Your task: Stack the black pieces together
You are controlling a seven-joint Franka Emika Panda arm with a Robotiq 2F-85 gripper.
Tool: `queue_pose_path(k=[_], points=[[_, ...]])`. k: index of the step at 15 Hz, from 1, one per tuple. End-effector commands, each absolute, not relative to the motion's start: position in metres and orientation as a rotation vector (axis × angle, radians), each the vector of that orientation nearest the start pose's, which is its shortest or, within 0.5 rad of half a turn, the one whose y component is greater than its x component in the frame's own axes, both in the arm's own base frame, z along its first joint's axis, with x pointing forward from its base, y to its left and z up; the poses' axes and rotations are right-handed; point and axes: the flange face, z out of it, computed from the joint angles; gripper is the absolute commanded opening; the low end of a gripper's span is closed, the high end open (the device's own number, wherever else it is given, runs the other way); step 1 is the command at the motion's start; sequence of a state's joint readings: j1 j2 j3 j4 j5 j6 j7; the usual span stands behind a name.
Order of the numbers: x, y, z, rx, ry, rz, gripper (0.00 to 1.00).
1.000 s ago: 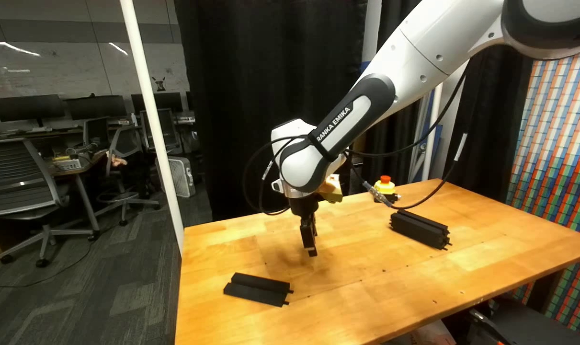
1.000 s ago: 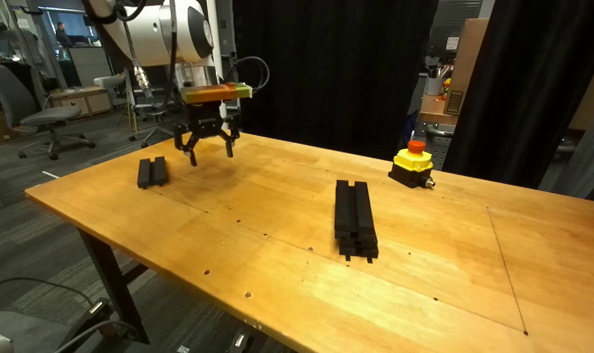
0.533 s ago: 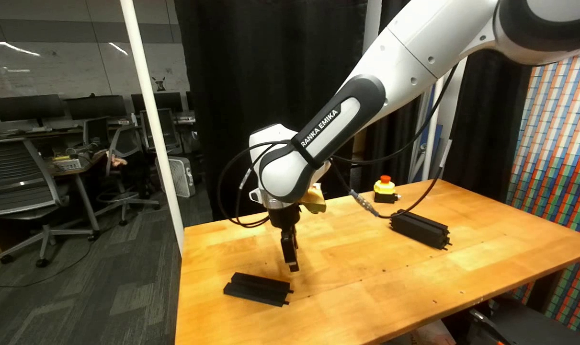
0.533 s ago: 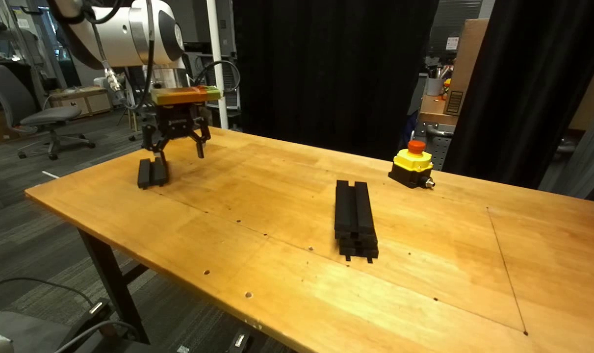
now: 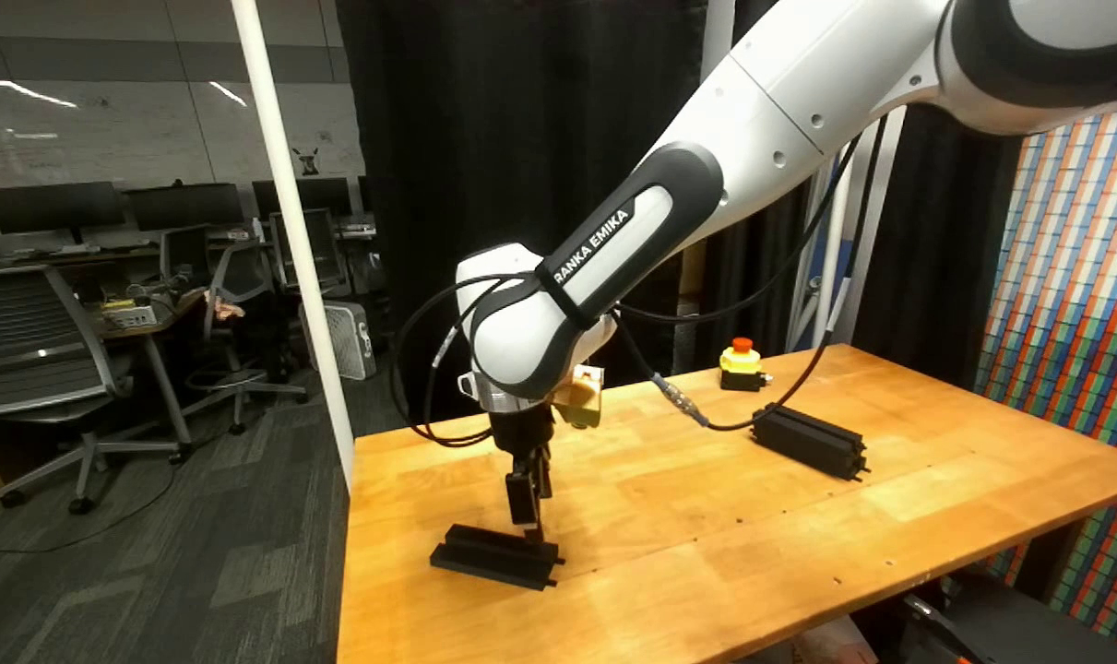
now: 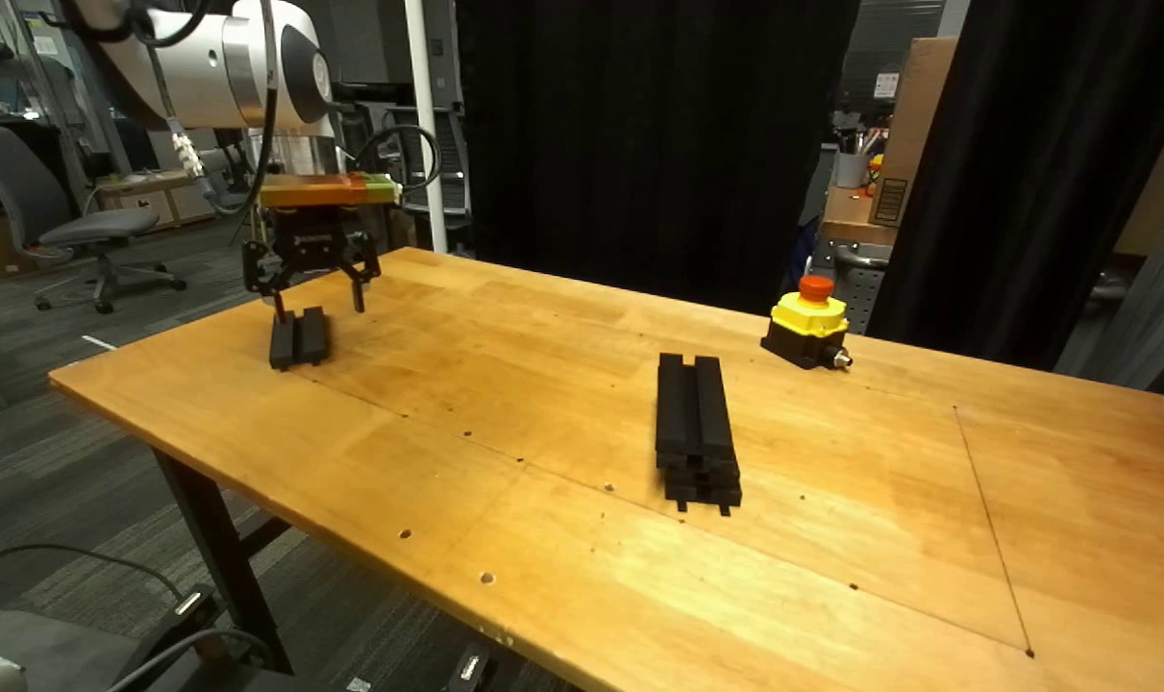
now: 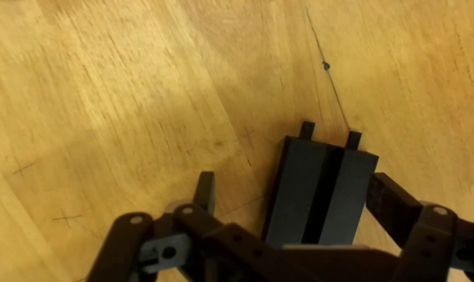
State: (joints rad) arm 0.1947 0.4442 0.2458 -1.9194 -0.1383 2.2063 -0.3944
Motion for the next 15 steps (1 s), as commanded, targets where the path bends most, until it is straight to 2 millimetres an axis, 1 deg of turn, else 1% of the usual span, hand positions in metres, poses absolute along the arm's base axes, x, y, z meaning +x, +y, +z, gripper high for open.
queue_pose_path(k=[1, 5, 7, 15], points=[[0.568, 0.274, 0.252, -2.853, -1.230, 0.212, 1.00], [0.572, 0.292, 0.243, -2.891, -1.134, 0.199, 1.00], [0.573, 0.296, 0.239, -2.903, -1.102, 0.189, 1.00], [0.573, 0.296, 0.231, -2.908, -1.069, 0.113, 1.00]])
